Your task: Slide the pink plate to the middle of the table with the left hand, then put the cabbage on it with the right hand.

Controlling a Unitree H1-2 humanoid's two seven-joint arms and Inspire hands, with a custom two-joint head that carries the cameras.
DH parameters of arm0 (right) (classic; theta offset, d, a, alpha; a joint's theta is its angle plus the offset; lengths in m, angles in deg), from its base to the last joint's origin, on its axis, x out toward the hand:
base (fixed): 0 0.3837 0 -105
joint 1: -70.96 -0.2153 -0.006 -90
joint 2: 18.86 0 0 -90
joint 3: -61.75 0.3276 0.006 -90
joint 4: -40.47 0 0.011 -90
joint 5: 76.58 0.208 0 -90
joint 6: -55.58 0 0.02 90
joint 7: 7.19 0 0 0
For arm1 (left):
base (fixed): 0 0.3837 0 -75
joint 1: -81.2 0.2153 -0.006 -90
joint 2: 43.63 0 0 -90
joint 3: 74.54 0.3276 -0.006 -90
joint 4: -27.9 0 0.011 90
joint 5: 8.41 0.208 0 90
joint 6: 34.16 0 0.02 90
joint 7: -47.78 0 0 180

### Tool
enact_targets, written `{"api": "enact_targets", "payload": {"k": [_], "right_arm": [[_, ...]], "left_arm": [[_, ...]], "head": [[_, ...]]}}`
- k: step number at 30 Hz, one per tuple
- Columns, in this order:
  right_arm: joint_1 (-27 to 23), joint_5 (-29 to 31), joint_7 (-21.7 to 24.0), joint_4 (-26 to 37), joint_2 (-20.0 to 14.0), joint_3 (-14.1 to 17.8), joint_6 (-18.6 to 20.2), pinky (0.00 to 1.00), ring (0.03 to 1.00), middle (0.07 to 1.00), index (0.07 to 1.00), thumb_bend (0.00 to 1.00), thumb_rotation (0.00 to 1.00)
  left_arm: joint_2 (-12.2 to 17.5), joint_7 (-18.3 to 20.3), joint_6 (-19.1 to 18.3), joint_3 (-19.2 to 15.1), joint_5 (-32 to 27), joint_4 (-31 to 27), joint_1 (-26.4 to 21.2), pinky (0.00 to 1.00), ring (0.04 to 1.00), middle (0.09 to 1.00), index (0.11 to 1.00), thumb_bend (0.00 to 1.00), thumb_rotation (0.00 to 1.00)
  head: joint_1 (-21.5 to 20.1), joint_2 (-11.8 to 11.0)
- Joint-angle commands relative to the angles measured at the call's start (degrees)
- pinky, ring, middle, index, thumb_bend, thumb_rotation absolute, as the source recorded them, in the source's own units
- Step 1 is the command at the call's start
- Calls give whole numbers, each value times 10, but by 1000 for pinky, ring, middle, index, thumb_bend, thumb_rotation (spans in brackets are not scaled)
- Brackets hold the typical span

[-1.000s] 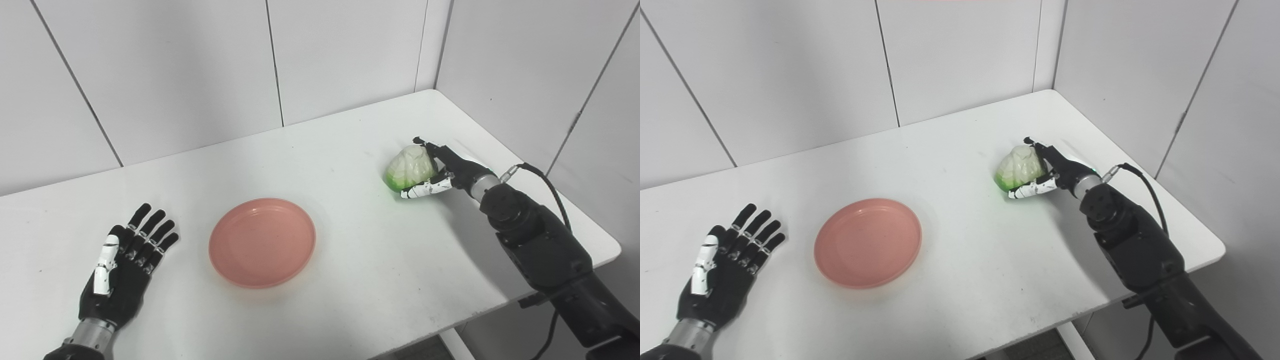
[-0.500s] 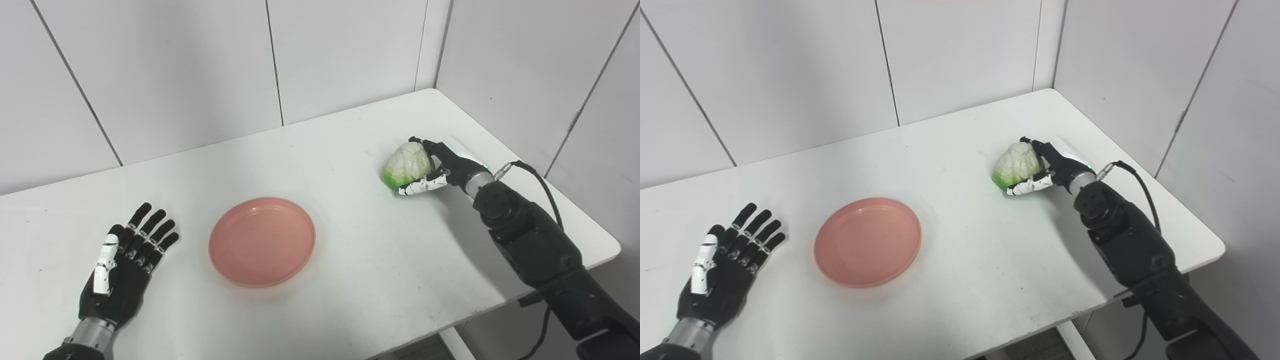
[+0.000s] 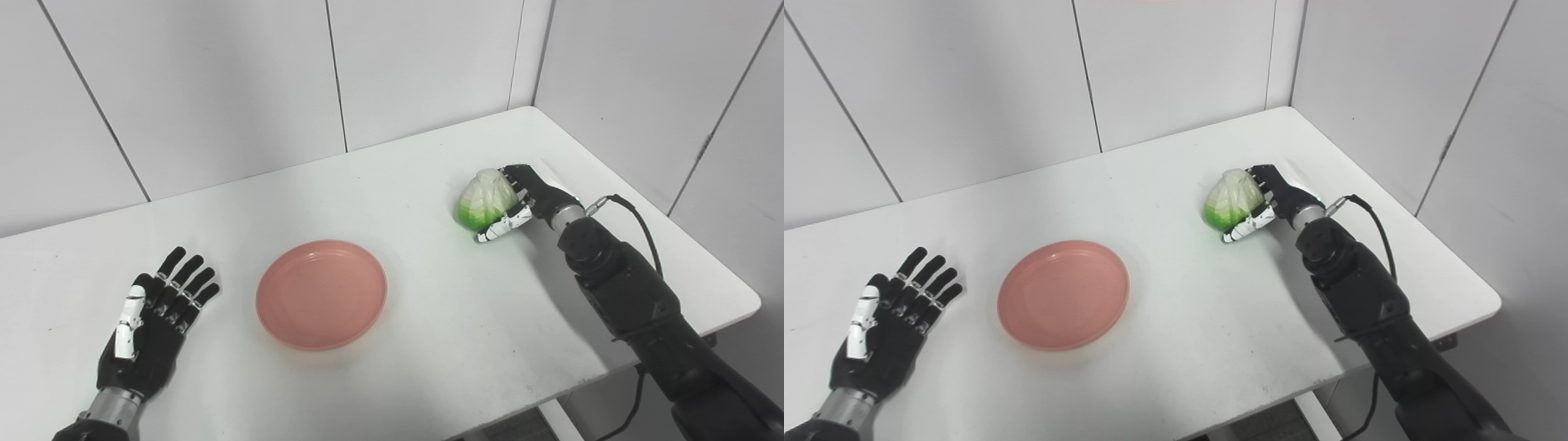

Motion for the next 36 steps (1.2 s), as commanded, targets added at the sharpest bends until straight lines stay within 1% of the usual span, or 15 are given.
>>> {"api": "enact_targets", "payload": {"k": [1, 2, 3, 4, 6, 10, 16, 23, 25, 29, 33, 34, 36], "right_arm": [[-15, -2, -1, -7, 8, -7, -20, 502, 519, 540, 521, 706, 115], [-16, -2, -4, -10, 9, -8, -23, 496, 510, 529, 503, 618, 124], [-17, -2, -6, -11, 10, -8, -25, 481, 497, 519, 494, 573, 128], [-17, -2, -9, -13, 11, -8, -27, 438, 462, 481, 498, 545, 42], [-15, -4, -16, -11, 14, -7, -27, 389, 420, 449, 512, 532, 6], [-9, -8, -30, 1, 18, -3, -24, 364, 401, 438, 515, 529, 0], [3, 7, -40, 17, 23, 10, -39, 372, 412, 455, 508, 529, 0], [18, 15, -51, 43, 28, 20, -63, 368, 411, 452, 513, 528, 0], [23, 17, -49, 72, 31, 23, -61, 373, 416, 458, 507, 529, 0], [23, 11, -37, 136, 36, 21, -39, 375, 414, 456, 510, 529, 0], [18, 19, -28, 165, 45, 20, -56, 361, 403, 450, 515, 528, 0], [16, 21, -25, 170, 48, 20, -58, 353, 395, 449, 513, 529, 0], [13, 27, -20, 185, 58, 18, -52, 344, 391, 450, 511, 529, 0]], "left_arm": [[-2, -19, -33, 4, 10, 14, 35, 880, 880, 901, 905, 467, 837], [-2, -18, -33, 4, 9, 15, 35, 881, 881, 902, 905, 465, 837], [-1, -17, -31, 5, 9, 17, 35, 881, 881, 901, 905, 463, 841], [-1, -16, -30, 5, 9, 19, 34, 877, 878, 899, 902, 459, 854], [0, -14, -28, 6, 9, 22, 33, 876, 879, 901, 904, 462, 858], [0, -14, -31, 6, 8, 17, 34, 884, 885, 906, 909, 461, 862], [1, -11, -27, 8, 9, 19, 34, 896, 894, 917, 920, 464, 862], [-1, -10, -23, 9, 11, 24, 33, 883, 888, 910, 914, 464, 870], [-1, -12, -23, 10, 13, 24, 33, 887, 889, 912, 917, 471, 869], [-5, -20, -23, 11, 17, 20, 33, 883, 887, 909, 914, 468, 869], [-10, -32, -21, 14, 24, 12, 37, 872, 880, 902, 901, 461, 872], [-10, -32, -20, 15, 24, 11, 37, 878, 882, 901, 903, 455, 889], [-12, -36, -19, 18, 25, 7, 39, 878, 882, 898, 900, 451, 902]], "head": [[0, 0], [0, 0], [1, 0], [1, 0], [1, 0], [2, 0], [2, 0], [7, -1], [9, -1], [12, -4], [20, -6], [20, -6], [23, -7]]}}
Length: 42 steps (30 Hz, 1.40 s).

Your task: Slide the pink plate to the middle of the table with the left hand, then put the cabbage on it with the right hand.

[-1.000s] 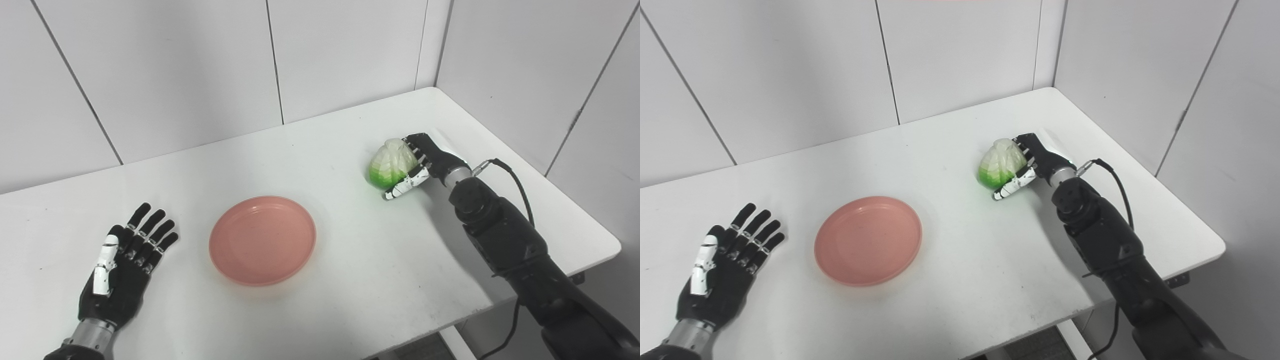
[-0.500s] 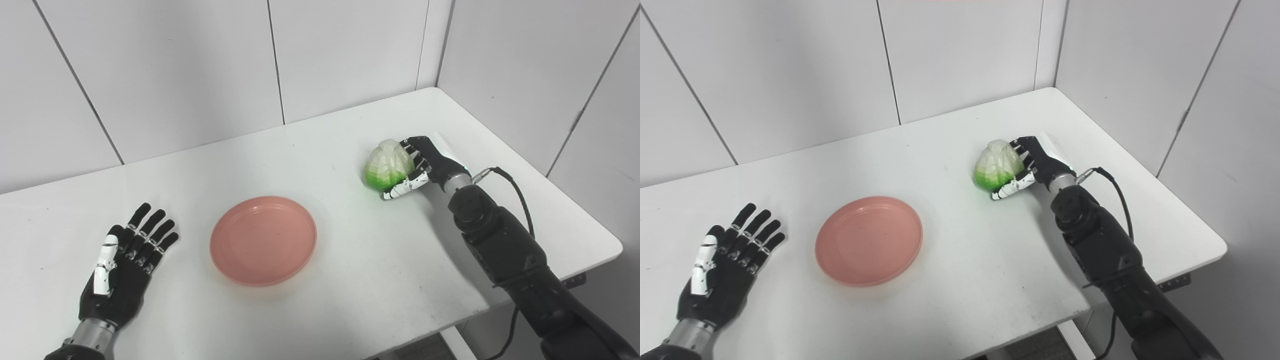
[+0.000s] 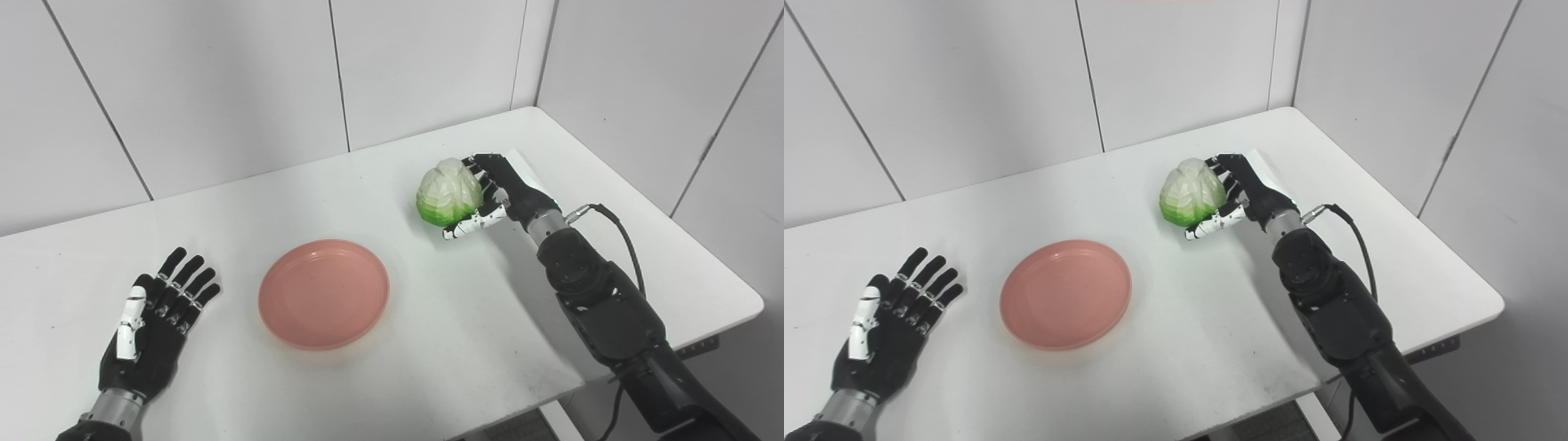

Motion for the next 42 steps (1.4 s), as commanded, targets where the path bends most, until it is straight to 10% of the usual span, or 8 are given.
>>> {"api": "enact_targets", "payload": {"k": [1, 22, 32, 42], "right_arm": [[-29, 11, 5, 33, 10, 3, -10, 342, 391, 451, 511, 529, 0], [-93, 12, 27, -19, 142, -77, -52, 349, 412, 461, 507, 529, 0], [-86, -19, 24, -81, 157, -119, -101, 453, 479, 502, 469, 530, 0], [-70, -58, 31, -90, 133, -150, -151, 353, 382, 443, 509, 528, 0]], "left_arm": [[-6, -21, -24, 11, 22, 18, 33, 878, 881, 897, 898, 451, 906], [-48, -105, -60, 41, 37, -64, 47, 951, 922, 928, 922, 428, 1000], [-75, -158, -93, 46, 52, -112, 51, 935, 916, 920, 917, 402, 1000], [-82, -178, -111, 46, 48, -129, 51, 936, 927, 928, 925, 391, 1000]], "head": [[4, 0], [100, -2], [148, 6], [155, 13]]}}
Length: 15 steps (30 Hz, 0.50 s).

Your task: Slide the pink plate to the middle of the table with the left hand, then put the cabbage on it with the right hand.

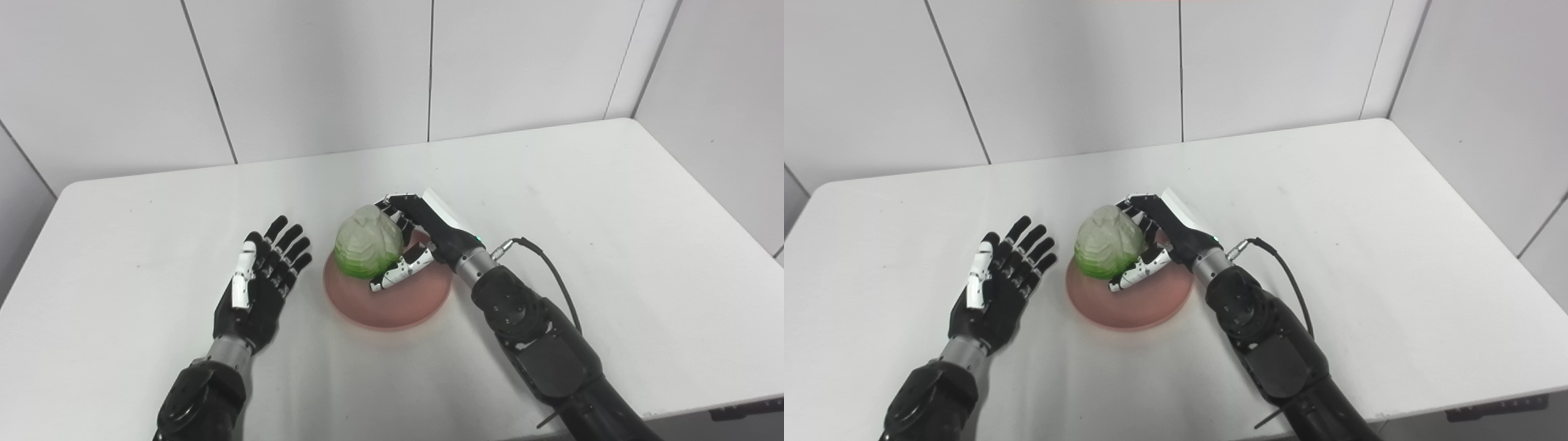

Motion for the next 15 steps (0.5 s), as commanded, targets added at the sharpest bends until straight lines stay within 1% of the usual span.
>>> {"api": "enact_targets", "payload": {"k": [1, 6, 9, 11, 12, 14, 15], "right_arm": [[-15, -9, -1, 18, -12, -2, -37, 350, 380, 440, 512, 528, 0], [-7, -24, 8, 34, -26, -9, -40, 368, 397, 445, 520, 525, 0], [0, -26, 21, 52, -33, -9, -30, 379, 411, 443, 525, 525, 0], [4, -30, 28, 61, -37, -10, -25, 396, 433, 450, 524, 526, 0], [5, -36, 33, 67, -39, -11, -20, 424, 467, 460, 521, 527, 0], [6, -46, 42, 76, -44, -14, -11, 450, 493, 464, 520, 528, 0], [6, -55, 47, 83, -49, -17, -10, 480, 520, 492, 543, 612, 0]], "left_arm": [[1, -13, -38, 2, 10, 9, 14, 937, 927, 927, 924, 390, 1000], [1, -14, -42, 3, 11, 6, 13, 945, 927, 927, 927, 387, 1000], [1, -15, -42, 2, 11, 8, 12, 941, 924, 924, 923, 389, 1000], [1, -14, -41, 3, 12, 8, 12, 938, 924, 924, 924, 392, 1000], [1, -14, -41, 3, 12, 8, 12, 939, 925, 925, 925, 393, 1000], [1, -14, -41, 4, 12, 8, 12, 938, 924, 925, 925, 392, 1000], [2, -13, -39, 4, 12, 8, 12, 940, 925, 926, 926, 392, 1000]], "head": [[1, 4], [0, 7], [1, 10], [2, 11], [3, 12], [4, 13], [4, 13]]}}
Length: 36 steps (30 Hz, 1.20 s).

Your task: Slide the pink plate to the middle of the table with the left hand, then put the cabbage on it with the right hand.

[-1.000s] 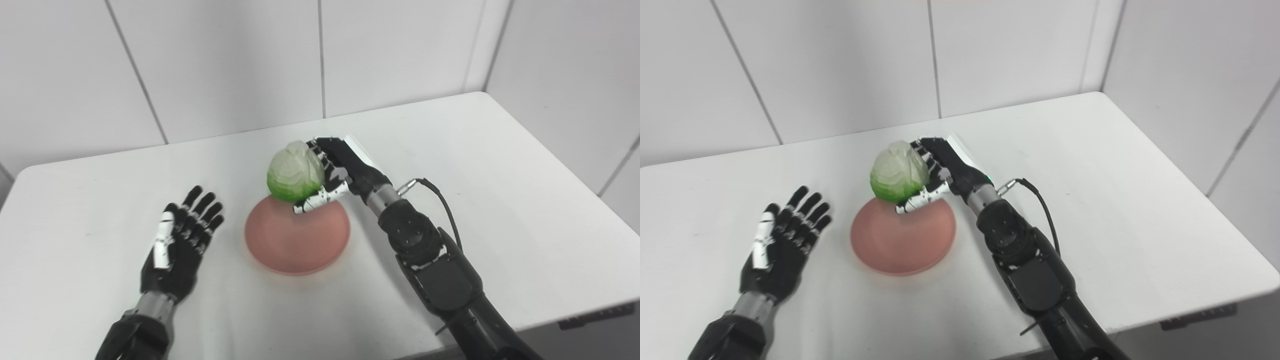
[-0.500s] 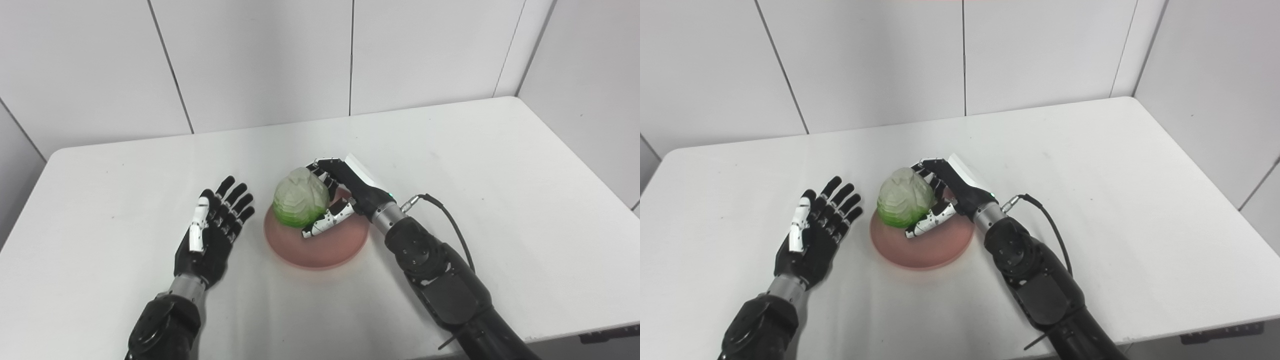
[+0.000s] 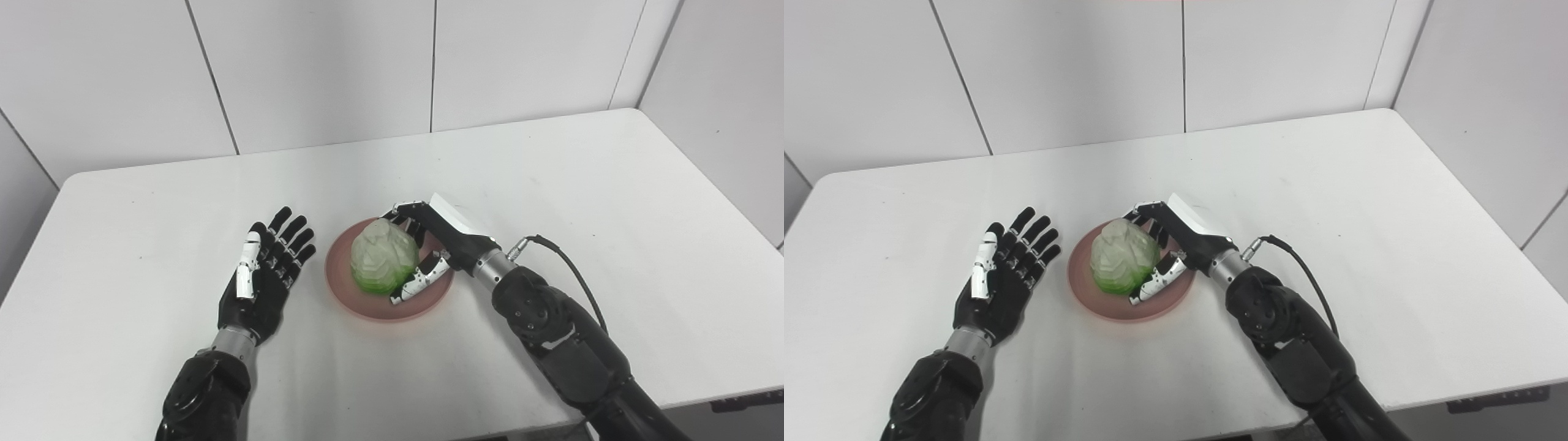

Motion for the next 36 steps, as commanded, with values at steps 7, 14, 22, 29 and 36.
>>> {"api": "enact_targets", "payload": {"k": [7, 14, 22, 29, 36], "right_arm": [[-18, -55, 67, 71, -31, -20, 40, 682, 731, 773, 782, 999, 226], [-23, -81, 133, 102, -40, -29, 95, 971, 989, 995, 995, 1000, 514], [-25, -105, 155, 109, -39, -31, 120, 1000, 1000, 1000, 1000, 1000, 583], [-24, -96, 151, 119, -36, -15, 118, 998, 1000, 1000, 1000, 1000, 597], [37, 25, 56, 196, 34, 107, 113, 900, 994, 1000, 1000, 1000, 838]], "left_arm": [[4, -8, -28, 5, 13, 16, 11, 942, 928, 928, 927, 398, 1000], [4, -9, -28, 6, 14, 15, 11, 941, 929, 929, 926, 406, 1000], [4, -9, -27, 6, 14, 18, 10, 945, 929, 927, 924, 405, 1000], [4, -8, -24, 5, 14, 14, 11, 941, 930, 931, 926, 399, 1000], [1, -30, 25, 23, 81, -75, 43, 965, 965, 970, 966, 366, 1000]], "head": [[0, 1], [-1, 2], [-2, 2], [0, -4], [6, -11]]}}
